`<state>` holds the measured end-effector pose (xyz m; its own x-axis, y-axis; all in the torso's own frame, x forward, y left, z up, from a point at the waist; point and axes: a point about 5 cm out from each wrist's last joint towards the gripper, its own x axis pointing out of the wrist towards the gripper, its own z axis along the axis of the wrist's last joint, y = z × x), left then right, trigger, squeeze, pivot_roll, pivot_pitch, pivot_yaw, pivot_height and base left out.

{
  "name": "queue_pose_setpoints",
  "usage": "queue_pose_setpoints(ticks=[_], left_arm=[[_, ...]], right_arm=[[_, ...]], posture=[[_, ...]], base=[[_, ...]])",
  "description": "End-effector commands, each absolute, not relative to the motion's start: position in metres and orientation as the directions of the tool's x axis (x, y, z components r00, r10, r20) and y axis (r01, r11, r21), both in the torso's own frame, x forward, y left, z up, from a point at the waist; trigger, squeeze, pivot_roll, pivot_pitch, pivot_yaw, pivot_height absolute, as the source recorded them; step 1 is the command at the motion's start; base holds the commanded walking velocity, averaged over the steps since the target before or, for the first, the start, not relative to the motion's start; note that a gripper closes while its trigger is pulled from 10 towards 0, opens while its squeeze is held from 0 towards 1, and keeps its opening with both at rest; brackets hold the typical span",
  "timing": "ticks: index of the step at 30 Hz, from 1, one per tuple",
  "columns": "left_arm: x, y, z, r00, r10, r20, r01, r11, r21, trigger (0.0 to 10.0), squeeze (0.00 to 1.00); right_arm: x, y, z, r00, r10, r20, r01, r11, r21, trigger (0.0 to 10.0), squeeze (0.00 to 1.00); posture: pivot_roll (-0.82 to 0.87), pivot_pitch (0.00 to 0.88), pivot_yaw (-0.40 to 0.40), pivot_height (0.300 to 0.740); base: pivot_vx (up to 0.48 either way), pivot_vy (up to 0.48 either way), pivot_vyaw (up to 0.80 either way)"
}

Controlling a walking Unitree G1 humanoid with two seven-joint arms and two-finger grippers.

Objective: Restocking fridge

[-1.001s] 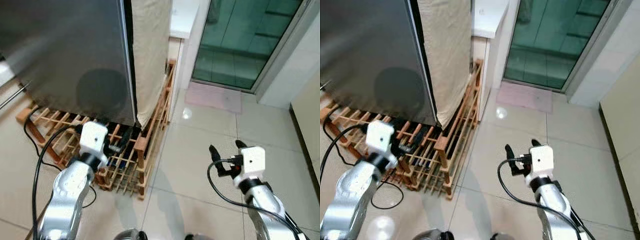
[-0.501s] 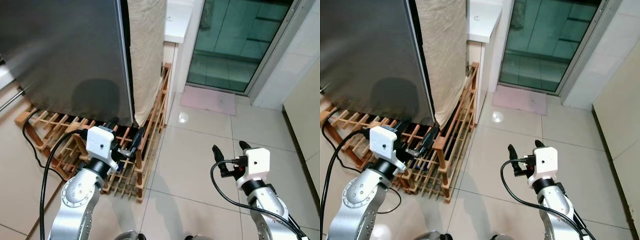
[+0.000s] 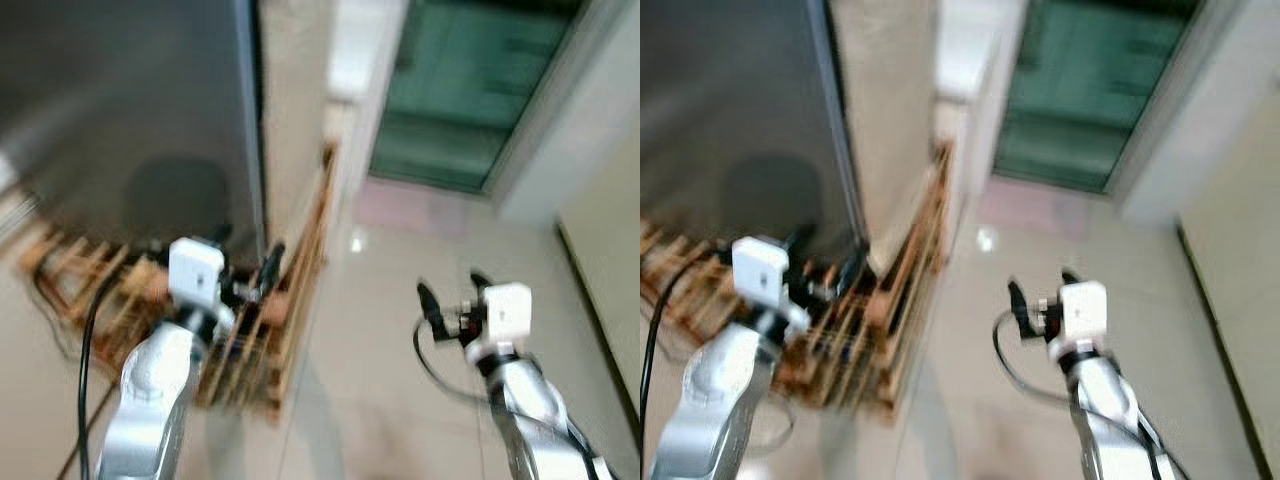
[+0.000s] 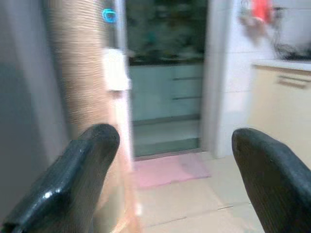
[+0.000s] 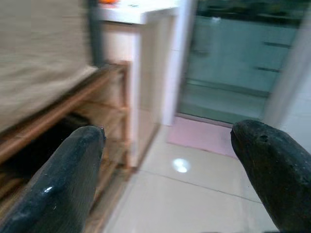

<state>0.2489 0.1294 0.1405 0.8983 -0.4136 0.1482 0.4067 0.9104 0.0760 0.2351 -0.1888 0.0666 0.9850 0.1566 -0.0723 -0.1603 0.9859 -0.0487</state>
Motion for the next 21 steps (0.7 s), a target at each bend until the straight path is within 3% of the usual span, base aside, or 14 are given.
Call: queue_pose_setpoints(ticks=[1,7,13,21], left_arm=[[0.247,0.132,0.144,0.897,-0.417,0.147,0.404,0.908,0.111,10.0,0.0],[0.252,0.126,0.151,0.879,-0.452,0.152,0.437,0.891,0.123,10.0,0.0],[0.284,0.109,0.157,0.868,-0.481,0.121,0.461,0.873,0.158,10.0,0.0],[0.3,0.096,0.157,0.852,-0.515,0.091,0.494,0.85,0.184,10.0,0.0]], right_arm=[[0.239,-0.185,0.072,0.984,0.169,-0.05,-0.171,0.984,-0.052,10.0,0.0],[0.241,-0.184,0.071,0.985,0.167,-0.051,-0.169,0.984,-0.053,10.0,0.0],[0.243,-0.182,0.071,0.985,0.168,-0.048,-0.17,0.984,-0.047,10.0,0.0],[0.241,-0.182,0.066,0.986,0.16,-0.052,-0.162,0.986,-0.04,10.0,0.0]], posture=[[-0.04,0.0,-0.018,0.731],[-0.04,0.0,-0.019,0.731],[-0.05,0.0,-0.006,0.731],[-0.06,0.019,0.022,0.731]], base=[[0.0,0.0,0.0],[0.0,0.0,0.0],[0.0,0.0,0.0],[0.0,0.0,0.0]])
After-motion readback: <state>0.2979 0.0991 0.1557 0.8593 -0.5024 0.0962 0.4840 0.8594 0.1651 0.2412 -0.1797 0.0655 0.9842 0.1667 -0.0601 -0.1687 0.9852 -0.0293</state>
